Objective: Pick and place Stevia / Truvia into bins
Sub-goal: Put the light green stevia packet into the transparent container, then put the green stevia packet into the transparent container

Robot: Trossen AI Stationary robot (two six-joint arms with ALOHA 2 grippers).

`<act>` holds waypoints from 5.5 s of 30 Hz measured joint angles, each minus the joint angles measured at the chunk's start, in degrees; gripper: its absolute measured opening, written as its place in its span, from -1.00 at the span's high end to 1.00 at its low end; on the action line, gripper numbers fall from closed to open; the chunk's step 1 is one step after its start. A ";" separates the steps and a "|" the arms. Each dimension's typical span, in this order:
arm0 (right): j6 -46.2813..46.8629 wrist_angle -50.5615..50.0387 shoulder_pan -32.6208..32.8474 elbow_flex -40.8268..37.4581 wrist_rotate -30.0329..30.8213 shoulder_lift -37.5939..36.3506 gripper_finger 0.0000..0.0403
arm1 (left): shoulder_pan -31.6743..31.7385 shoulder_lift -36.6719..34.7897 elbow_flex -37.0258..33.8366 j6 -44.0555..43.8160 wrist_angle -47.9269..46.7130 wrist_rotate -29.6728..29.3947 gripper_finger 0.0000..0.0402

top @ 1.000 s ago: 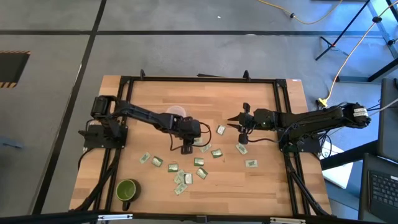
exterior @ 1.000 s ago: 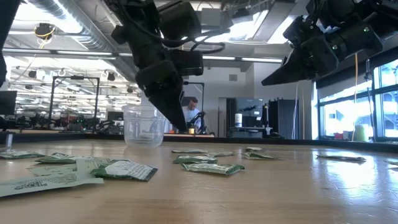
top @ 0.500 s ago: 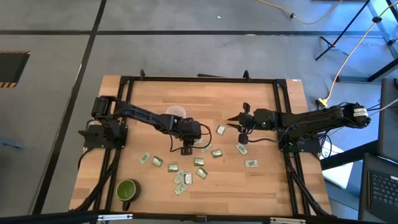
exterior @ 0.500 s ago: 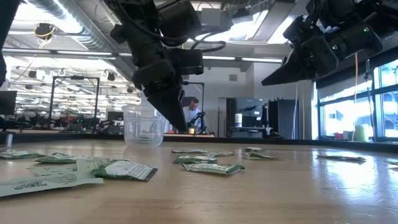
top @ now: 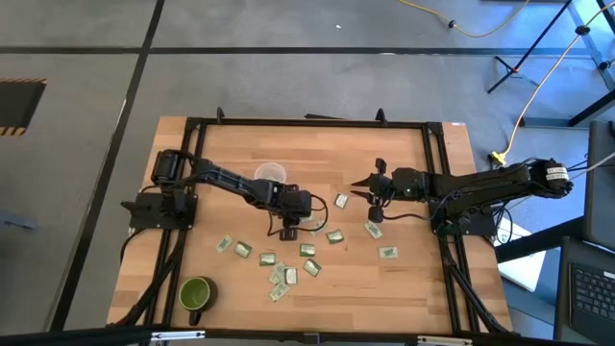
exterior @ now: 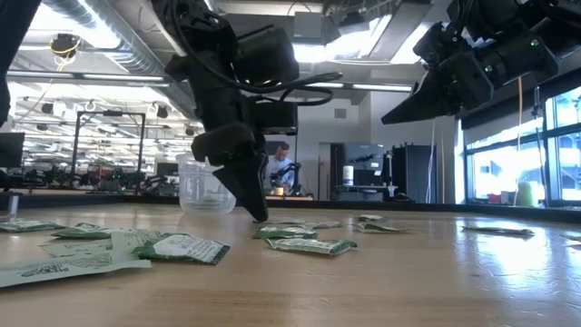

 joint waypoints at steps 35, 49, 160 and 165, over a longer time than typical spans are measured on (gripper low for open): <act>0.00 -0.04 -0.01 0.00 0.00 0.00 0.51 | -0.06 0.51 -0.02 -0.15 -0.72 -1.16 0.99; 0.00 -0.07 -0.02 0.00 0.00 0.00 0.51 | -0.03 -14.31 -0.23 -0.07 2.39 -1.46 0.99; -1.85 5.49 -3.98 9.88 -4.57 25.72 0.98 | -3.75 -28.22 -0.83 -16.64 -11.21 -23.37 0.64; -3.08 15.66 -3.98 9.88 -6.01 25.46 0.97 | -3.75 -28.22 -0.83 -16.02 -12.37 -23.33 0.65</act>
